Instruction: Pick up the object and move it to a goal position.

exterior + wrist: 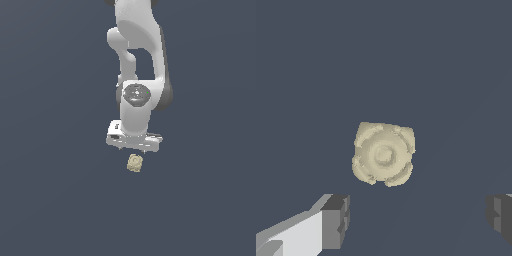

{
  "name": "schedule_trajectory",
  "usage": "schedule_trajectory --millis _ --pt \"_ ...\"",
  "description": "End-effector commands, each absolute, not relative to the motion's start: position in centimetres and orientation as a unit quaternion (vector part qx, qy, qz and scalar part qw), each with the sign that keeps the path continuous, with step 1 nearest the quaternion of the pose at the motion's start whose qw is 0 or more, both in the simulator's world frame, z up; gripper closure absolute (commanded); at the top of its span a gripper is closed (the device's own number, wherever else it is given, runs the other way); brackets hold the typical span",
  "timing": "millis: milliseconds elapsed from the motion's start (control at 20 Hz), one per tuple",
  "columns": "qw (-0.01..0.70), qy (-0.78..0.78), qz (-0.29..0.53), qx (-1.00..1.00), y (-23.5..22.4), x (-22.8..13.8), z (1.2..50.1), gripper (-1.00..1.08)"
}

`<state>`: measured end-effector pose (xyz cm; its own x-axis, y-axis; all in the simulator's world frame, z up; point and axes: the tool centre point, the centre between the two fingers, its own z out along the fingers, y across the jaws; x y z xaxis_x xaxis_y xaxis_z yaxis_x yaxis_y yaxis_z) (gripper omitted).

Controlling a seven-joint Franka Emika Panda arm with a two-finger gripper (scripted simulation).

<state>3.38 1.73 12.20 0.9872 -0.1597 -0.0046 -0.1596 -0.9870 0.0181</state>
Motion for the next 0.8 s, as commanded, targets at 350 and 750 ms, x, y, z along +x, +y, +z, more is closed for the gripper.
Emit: schedule_trajectory --millis 350,750 --pt "0.001 -0.139 0.000 0.990 3.2 5.4 9.3 -0.92" --pt "0.000 -0.142 -0.001 0.990 3.3 5.5 8.7 -0.92"
